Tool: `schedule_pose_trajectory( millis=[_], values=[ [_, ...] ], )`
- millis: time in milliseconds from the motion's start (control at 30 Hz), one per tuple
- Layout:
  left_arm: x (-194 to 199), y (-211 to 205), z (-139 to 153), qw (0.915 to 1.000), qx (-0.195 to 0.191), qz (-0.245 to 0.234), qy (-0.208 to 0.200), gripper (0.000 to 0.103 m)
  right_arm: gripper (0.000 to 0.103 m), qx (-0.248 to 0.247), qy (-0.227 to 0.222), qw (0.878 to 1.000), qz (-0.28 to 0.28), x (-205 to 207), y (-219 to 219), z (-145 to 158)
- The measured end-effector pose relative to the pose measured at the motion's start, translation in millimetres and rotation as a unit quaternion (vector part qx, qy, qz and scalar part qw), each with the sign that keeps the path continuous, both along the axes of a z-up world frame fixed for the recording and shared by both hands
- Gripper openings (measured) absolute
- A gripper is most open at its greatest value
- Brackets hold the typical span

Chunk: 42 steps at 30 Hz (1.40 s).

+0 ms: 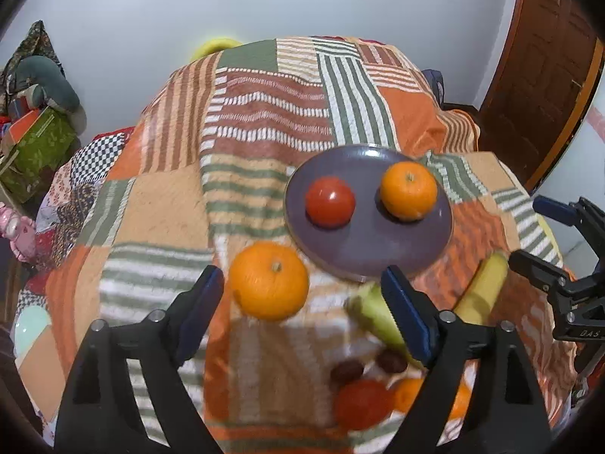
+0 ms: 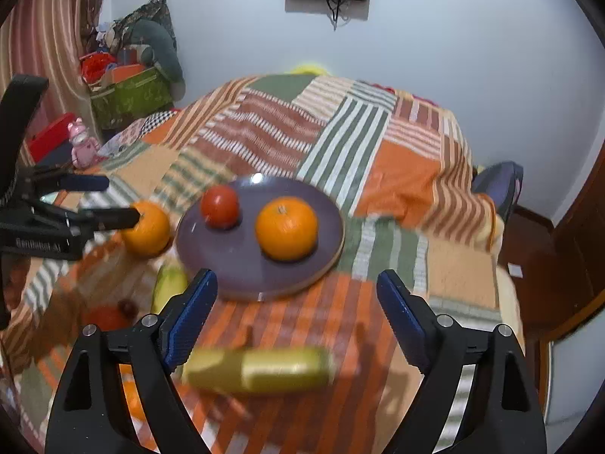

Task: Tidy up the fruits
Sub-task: 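Move the left gripper to another orange while the right gripper moves to the banana, then grasp the orange with the left gripper while the right gripper grasps the banana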

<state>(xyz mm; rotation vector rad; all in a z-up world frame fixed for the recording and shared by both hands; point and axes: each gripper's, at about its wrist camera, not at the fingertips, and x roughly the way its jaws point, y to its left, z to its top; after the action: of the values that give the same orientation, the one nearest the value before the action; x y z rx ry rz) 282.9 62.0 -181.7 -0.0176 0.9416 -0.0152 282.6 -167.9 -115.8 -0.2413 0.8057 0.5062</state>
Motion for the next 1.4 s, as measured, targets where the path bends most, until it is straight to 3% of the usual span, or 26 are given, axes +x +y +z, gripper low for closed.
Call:
schedule_pose_trajectory(
  millis=[267,533,667,833,1133,1400],
  values=[
    [-33.7,17.5,-23.5,0.9994,0.004,0.016,0.032,0.089,0.087,-0.022,0.027,0.999,0.002,-31.4,7.4,-31.3],
    [-53.5,29.7,-44.6,0.9981,0.016,0.029,0.052,0.089,0.09,-0.038,0.04,0.998,-0.005,-31.6,20.6,-55.0],
    [-46.6,29.0,-45.7,0.9981,0.016,0.026,0.053,0.089,0.09,-0.021,0.057,0.998,-0.005,-28.8,13.0,-57.1],
    [-32.9,29.3,-42.1,0.9987,0.017,0.027,0.039,0.089,0.089,-0.041,0.04,0.998,-0.023,-32.8,-3.1,-56.0],
    [9.8,30.0,-55.0,0.9984,0.022,0.03,0.042,0.089,0.089,-0.05,0.061,0.995,-0.065,-32.6,-56.2,-56.1],
    [30.1,28.4,-66.9,0.9983,0.022,0.032,0.043,0.089,0.089,0.002,0.047,0.995,-0.088,-18.2,-67.8,-36.5]
  ],
)
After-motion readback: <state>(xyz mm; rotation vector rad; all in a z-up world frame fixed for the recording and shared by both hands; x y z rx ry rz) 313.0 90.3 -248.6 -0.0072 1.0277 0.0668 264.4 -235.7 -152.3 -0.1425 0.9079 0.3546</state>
